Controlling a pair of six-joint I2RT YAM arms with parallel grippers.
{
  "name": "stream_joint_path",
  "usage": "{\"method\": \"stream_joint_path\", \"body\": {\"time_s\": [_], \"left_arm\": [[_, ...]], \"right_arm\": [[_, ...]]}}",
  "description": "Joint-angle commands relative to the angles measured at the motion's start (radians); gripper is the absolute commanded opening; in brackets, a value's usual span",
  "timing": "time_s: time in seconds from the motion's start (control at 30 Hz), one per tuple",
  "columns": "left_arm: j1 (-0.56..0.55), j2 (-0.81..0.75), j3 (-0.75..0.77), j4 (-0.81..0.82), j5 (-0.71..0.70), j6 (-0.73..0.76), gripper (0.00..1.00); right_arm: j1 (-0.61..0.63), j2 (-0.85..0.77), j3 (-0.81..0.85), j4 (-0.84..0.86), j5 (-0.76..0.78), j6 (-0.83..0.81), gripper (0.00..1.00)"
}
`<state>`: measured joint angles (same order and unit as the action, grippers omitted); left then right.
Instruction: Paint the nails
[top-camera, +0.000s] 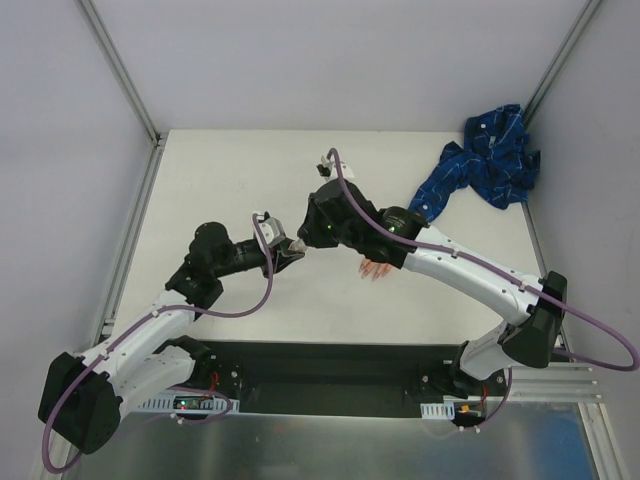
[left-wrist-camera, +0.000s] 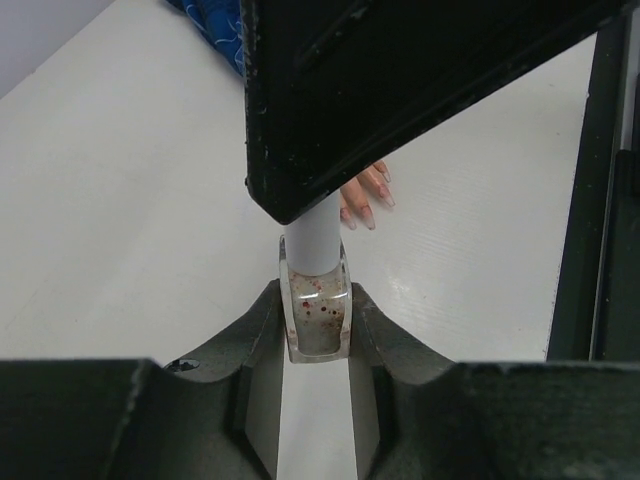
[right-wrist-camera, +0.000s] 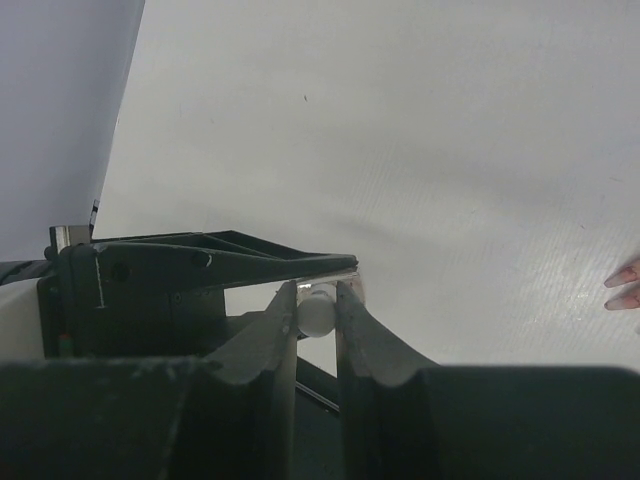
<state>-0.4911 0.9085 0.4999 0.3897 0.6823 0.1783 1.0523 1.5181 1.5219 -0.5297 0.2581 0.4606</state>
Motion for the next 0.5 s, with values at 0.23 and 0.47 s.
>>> {"method": "stream_joint_path", "body": {"time_s": [0.23, 0.47], "left_arm": [[-0.009, 0.061, 0.176, -0.126, 0.141, -0.106, 0.0], [-0.007, 0.067, 0.19, -0.121, 0.255, -0.175, 0.0]], "right_arm": [[0.006, -0.156, -0.065, 0.077, -0.054, -0.218, 0.73], [-0.005, -0.193, -0.005, -0.029, -0.137, -0.316, 0.72]]}}
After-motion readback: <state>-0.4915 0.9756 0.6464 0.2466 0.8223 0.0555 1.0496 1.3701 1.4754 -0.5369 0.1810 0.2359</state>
